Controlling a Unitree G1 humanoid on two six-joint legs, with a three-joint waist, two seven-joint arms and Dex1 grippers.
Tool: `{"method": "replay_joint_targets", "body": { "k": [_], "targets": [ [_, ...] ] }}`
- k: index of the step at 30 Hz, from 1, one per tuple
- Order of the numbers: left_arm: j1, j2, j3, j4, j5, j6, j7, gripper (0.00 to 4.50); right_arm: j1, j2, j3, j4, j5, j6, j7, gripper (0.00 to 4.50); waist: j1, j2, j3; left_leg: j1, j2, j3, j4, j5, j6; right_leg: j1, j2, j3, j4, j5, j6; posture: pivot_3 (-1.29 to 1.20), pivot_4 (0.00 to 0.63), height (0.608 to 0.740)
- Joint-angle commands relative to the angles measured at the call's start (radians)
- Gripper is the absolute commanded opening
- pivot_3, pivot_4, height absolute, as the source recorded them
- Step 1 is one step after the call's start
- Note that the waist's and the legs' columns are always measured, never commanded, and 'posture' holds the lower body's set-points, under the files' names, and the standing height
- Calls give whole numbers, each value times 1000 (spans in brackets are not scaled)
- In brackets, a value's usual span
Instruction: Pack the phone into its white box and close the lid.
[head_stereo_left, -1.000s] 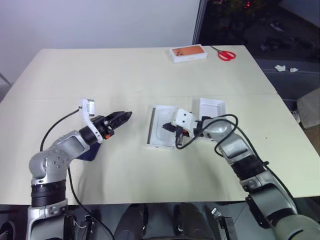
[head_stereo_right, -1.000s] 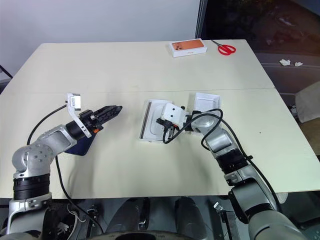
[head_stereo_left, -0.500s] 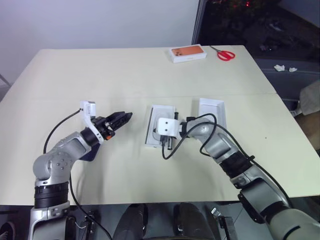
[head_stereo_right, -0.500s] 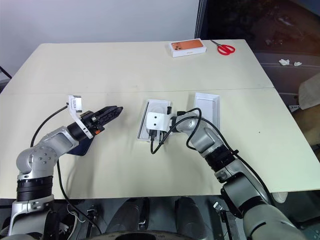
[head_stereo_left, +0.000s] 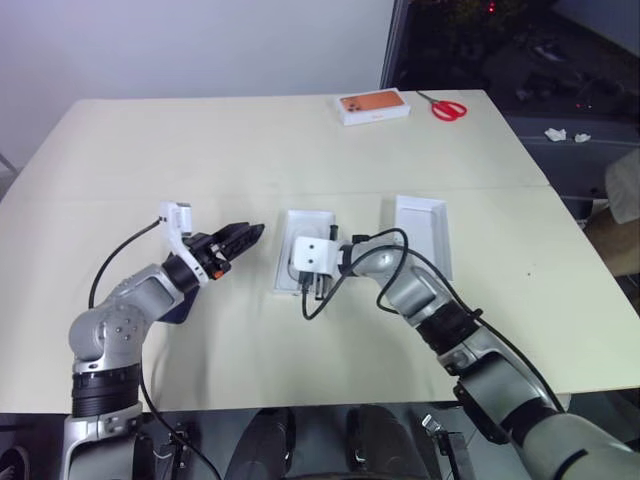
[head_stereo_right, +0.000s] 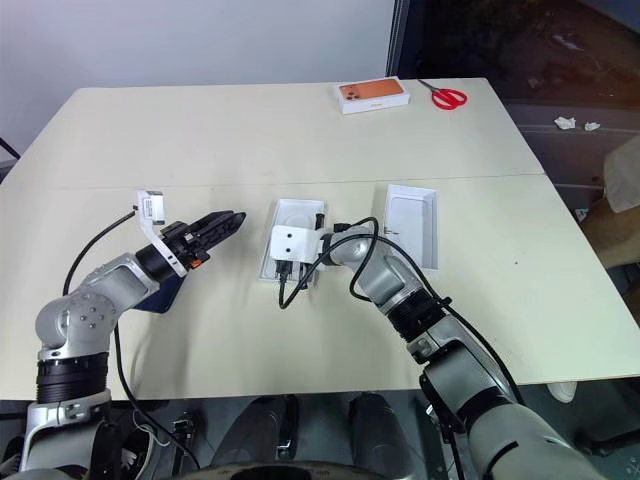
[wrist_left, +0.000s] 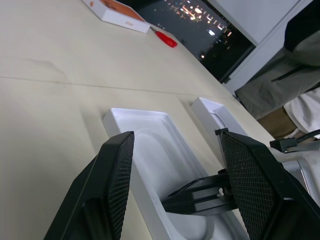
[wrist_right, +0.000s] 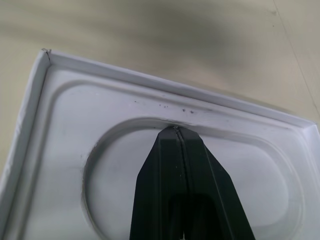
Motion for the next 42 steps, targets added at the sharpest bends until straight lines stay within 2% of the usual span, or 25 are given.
{"method": "replay_joint_targets", "body": {
  "k": [1,9,13,18,26,32,35,42],
  "targets": [
    [4,2,8,-31,3,-21,3,2935,-1,-21,-10,-6,4,1,24,22,1,0,0,0,0,0,0,0,0,0,0,0,0,0,0,0,150,740],
    [1,8,4,-26,12,-25,-2,2935,-15,-21,-115,-123,151,141,109,22,2,0,0,0,0,0,0,-1,1,0,-1,0,0,0,0,0,150,740],
    [-7,8,-8,-18,31,-33,-7,2935,-67,-44,-84,-21,55,47,14,22,0,0,0,0,0,0,0,-1,2,0,0,0,0,0,0,0,150,740],
    [-8,5,-17,-22,38,-36,-3,2935,-75,-66,-31,60,-24,-50,-29,22,1,0,0,0,0,0,0,0,1,0,-1,0,0,0,0,0,150,740],
    [2,6,-12,-33,42,-37,3,2935,-47,-80,8,61,-67,-105,-1,22,2,0,0,0,0,0,0,0,1,0,0,0,0,0,0,0,150,740],
    [13,27,-9,-30,55,-38,-3,2935,-54,-31,-173,18,147,0,30,22,1,0,0,0,0,0,0,0,1,0,0,0,0,0,0,0,150,740],
    [14,53,18,-19,35,-17,-13,2935,-48,-61,-275,-26,265,64,77,22,2,0,0,0,0,-1,0,-1,2,0,0,0,0,0,0,0,150,740],
    [32,151,72,7,-20,62,-65,2935,30,-133,-297,-150,346,103,158,22,0,0,0,0,0,-1,-1,-2,3,0,-1,0,-1,0,0,0,150,740]
  ]
}}
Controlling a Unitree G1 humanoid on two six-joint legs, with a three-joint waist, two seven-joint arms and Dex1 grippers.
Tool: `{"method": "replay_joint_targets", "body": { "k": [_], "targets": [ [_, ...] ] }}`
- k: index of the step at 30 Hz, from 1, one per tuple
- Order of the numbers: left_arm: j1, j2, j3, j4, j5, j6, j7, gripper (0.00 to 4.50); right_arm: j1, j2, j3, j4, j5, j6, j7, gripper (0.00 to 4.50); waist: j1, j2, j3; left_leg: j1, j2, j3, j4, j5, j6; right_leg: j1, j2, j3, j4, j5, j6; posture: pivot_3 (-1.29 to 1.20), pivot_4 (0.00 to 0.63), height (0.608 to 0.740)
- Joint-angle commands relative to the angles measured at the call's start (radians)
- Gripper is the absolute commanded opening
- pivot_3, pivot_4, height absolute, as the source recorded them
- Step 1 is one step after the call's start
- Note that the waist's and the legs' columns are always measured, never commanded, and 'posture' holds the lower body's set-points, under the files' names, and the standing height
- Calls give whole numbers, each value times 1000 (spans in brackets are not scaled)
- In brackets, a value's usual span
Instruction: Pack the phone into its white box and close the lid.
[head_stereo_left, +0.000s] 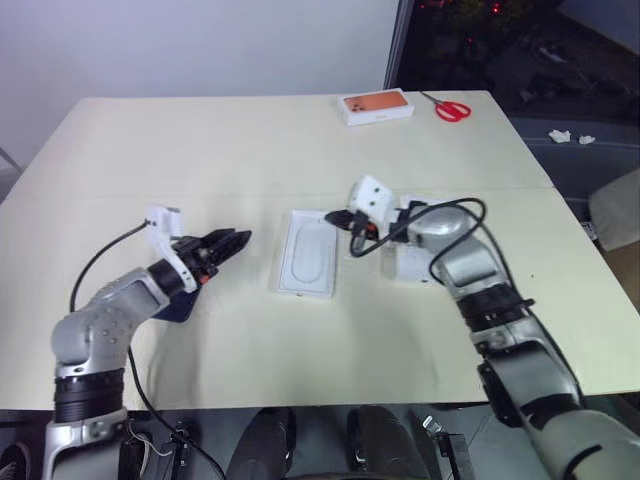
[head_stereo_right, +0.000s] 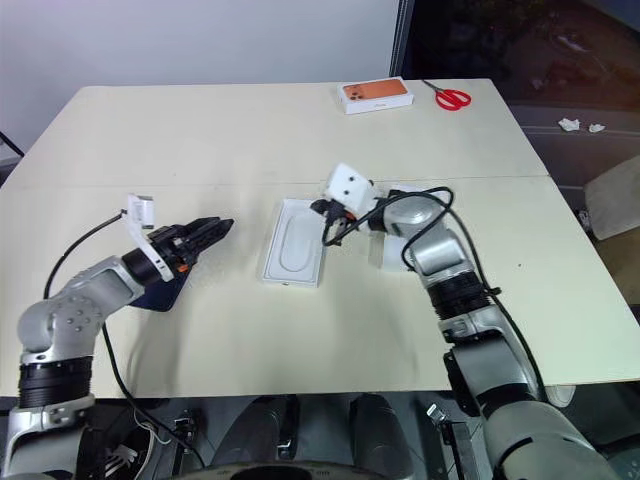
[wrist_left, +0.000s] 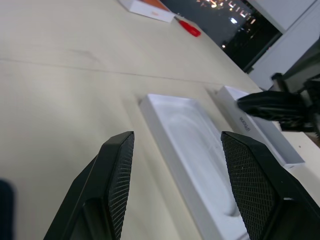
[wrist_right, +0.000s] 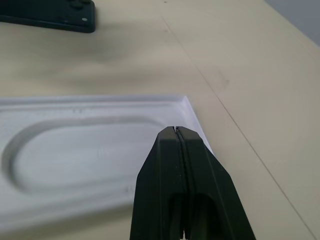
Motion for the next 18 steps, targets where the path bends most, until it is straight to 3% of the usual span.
{"method": "replay_joint_targets", "body": {
  "k": [1,7,10,18],
  "targets": [
    [2,62,46,5,-23,28,-38,2935,25,5,7,-103,43,24,24,22,-5,0,0,0,0,0,0,0,0,0,0,0,0,0,0,0,150,740],
    [28,224,137,179,-10,44,-138,2935,33,99,99,-123,-11,57,-53,22,-23,1,1,0,2,0,-2,0,0,-2,2,0,1,0,0,0,150,740],
    [49,305,153,305,23,36,-206,2935,-5,210,143,-86,-27,91,-119,22,-31,1,1,0,2,0,-2,0,0,-2,2,0,1,0,0,0,150,740],
    [47,435,159,510,111,-17,-327,2935,-5,338,247,-36,-52,77,-144,22,-21,-1,0,0,0,-2,-2,0,-1,-4,0,-1,0,0,0,0,150,740]
  ]
}}
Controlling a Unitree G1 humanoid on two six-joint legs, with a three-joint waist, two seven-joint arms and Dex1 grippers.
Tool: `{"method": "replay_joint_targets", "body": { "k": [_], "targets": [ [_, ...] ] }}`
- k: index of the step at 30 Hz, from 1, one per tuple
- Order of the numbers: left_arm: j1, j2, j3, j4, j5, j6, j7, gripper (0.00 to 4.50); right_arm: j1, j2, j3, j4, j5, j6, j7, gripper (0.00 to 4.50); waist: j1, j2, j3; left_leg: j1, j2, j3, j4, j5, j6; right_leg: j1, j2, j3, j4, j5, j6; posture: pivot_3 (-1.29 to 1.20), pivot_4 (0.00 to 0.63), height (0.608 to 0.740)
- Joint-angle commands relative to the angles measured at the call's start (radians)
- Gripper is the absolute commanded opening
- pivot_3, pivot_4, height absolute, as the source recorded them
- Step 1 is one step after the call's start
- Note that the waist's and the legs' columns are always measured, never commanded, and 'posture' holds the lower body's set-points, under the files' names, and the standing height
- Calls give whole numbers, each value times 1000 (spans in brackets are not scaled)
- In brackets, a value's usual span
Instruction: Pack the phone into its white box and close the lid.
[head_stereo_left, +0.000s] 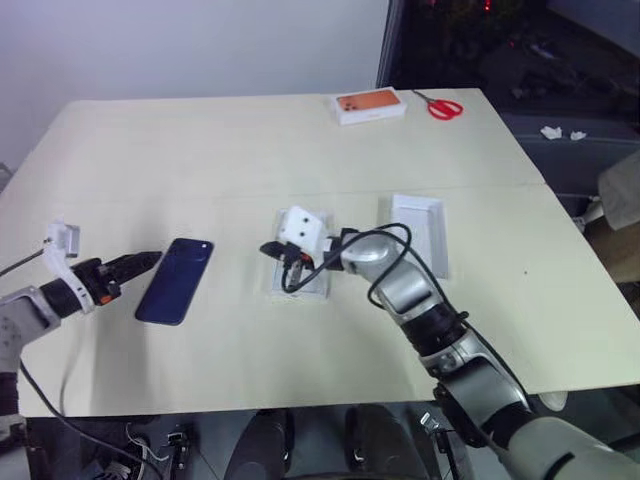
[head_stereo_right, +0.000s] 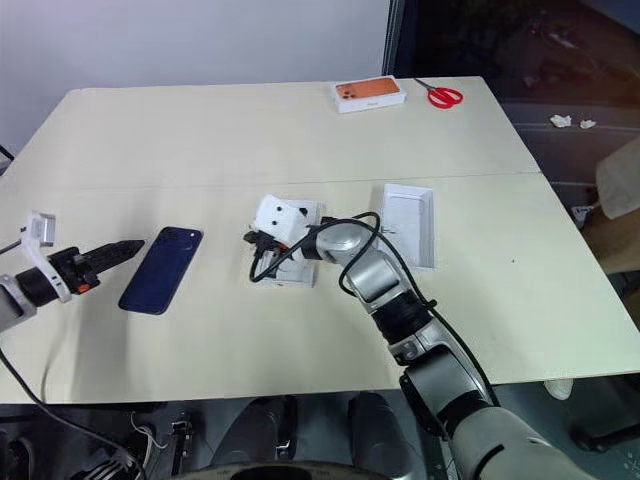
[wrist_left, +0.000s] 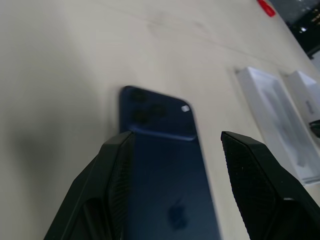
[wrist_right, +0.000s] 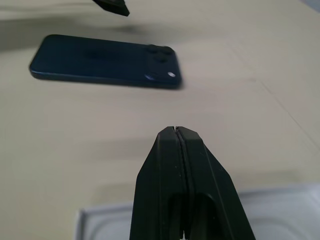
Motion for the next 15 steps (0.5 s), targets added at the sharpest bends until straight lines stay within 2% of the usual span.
{"method": "replay_joint_targets", "body": {
  "k": [1,7,12,15],
  "targets": [
    [-5,67,32,79,34,-28,-68,2935,-4,57,35,11,-2,-28,-14,22,-4,0,0,0,0,0,0,0,0,0,0,0,0,0,0,0,150,740],
    [-51,124,-45,271,131,-65,-184,2935,-45,143,105,117,-75,-73,-73,22,-10,0,0,0,0,0,-2,0,-1,-2,0,0,1,0,0,0,150,740],
    [-145,105,-95,382,196,-104,-214,2935,-56,168,156,182,-123,-128,-77,22,-7,-1,0,0,-1,0,-2,0,-1,-3,0,0,1,0,0,0,150,740],
    [-204,61,-148,423,218,-70,-255,2935,-85,197,174,240,-157,-118,-95,22,-7,-1,0,0,-1,0,-2,0,-1,-3,0,0,2,0,0,0,150,740]
  ]
}}
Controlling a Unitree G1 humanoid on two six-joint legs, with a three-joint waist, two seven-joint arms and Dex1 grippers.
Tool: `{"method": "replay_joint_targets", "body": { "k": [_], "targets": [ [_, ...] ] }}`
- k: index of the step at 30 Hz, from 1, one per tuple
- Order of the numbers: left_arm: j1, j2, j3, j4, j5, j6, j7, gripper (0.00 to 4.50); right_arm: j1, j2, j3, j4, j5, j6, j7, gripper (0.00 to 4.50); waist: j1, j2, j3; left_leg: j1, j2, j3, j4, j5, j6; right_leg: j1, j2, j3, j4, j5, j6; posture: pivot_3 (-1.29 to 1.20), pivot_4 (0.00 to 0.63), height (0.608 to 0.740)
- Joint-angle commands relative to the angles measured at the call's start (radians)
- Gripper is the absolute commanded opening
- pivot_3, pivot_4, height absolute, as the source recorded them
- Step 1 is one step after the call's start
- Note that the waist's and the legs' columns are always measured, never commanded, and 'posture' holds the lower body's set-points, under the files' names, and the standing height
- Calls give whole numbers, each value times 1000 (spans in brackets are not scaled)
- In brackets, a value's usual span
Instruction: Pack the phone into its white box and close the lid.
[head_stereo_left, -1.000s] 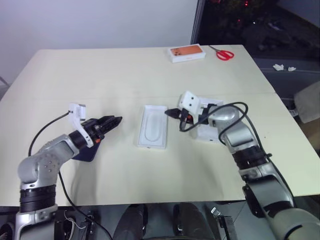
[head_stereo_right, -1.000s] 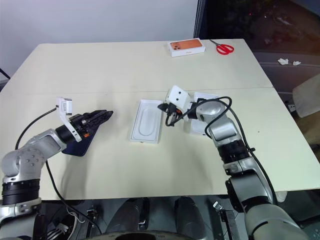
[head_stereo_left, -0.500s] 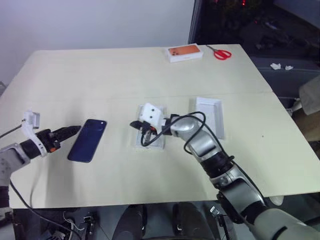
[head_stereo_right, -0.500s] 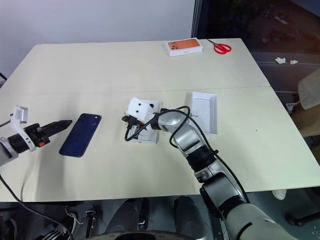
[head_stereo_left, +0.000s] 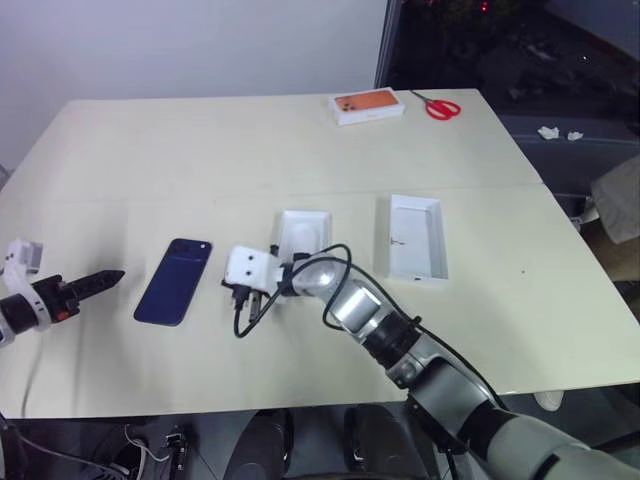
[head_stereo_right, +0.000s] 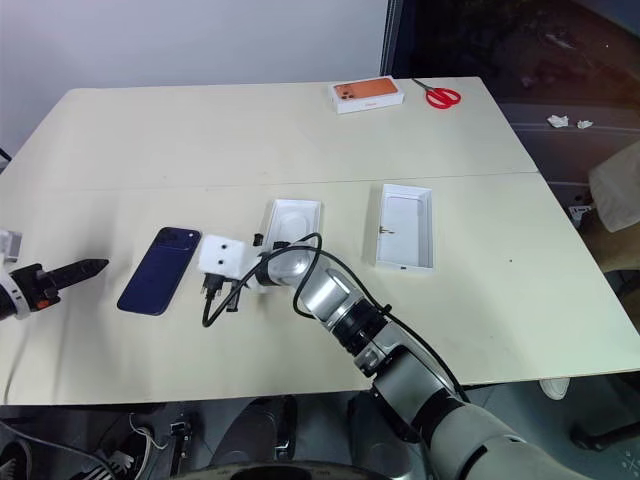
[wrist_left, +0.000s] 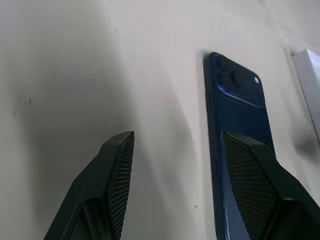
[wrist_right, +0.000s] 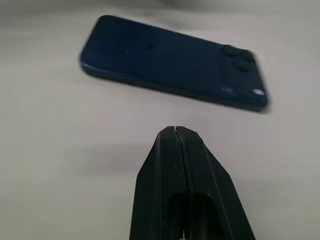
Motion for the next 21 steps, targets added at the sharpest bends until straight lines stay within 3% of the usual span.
{"method": "replay_joint_targets", "body": {
  "k": [1,12,21],
  "targets": [
    [-39,-28,-40,26,29,7,-50,2935,-43,36,13,29,-28,-12,-20,22,-2,0,0,0,0,0,0,0,0,0,0,0,0,0,0,0,150,740],
    [-45,-122,-147,-38,41,191,-148,2935,-63,74,21,62,-88,42,-49,22,0,0,-1,1,-1,0,2,0,0,1,0,0,1,0,0,0,150,740],
    [-25,-158,-149,-107,25,304,-166,2935,-82,74,28,92,-111,27,-61,22,1,0,-1,1,-2,0,2,0,0,2,-1,0,1,0,0,0,150,740]
  ]
}}
